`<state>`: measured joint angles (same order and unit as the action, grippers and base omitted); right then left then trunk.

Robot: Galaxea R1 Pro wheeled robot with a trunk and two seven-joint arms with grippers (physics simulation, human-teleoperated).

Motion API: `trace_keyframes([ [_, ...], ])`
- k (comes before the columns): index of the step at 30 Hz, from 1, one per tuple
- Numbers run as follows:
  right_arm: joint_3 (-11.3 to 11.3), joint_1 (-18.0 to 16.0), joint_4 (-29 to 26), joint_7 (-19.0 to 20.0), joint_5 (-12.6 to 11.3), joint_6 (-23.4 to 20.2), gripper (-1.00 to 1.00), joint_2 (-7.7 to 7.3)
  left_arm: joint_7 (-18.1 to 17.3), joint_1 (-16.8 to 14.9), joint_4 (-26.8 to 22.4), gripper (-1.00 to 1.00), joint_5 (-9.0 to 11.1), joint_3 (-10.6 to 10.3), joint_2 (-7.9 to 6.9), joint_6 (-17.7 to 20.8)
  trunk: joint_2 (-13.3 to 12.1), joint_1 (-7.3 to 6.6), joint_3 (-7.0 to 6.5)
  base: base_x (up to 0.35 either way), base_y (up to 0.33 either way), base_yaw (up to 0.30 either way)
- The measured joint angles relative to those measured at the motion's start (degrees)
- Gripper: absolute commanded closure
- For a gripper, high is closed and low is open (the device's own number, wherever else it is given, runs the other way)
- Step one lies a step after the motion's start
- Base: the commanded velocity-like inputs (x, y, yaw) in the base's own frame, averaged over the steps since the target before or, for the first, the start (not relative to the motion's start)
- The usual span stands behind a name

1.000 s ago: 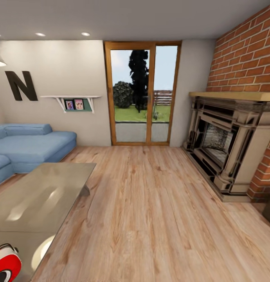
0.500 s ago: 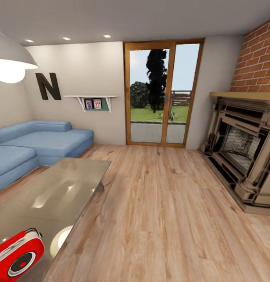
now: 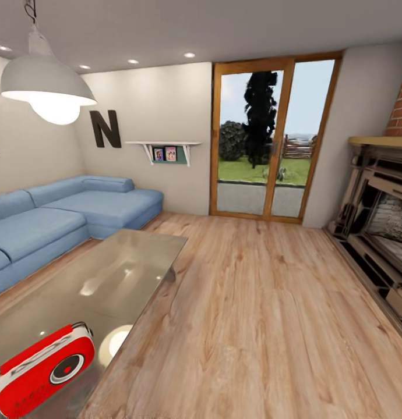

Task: Turn on the radio receiver that's on the table in the living room.

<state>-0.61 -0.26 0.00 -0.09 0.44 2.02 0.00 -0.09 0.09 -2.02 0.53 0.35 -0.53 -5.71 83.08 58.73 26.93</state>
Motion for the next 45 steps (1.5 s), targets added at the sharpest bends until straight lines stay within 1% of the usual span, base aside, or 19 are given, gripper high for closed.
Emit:
trace_keyframes([
  [45,0.0,0.0,0.0,0.0,0.0,0.0,-1.00,0.00,0.0,0.0,0.0,-1.00,0.0,0.0,0.00,0.0,0.0,0.00,0.00,0.000,0.000,0.271],
])
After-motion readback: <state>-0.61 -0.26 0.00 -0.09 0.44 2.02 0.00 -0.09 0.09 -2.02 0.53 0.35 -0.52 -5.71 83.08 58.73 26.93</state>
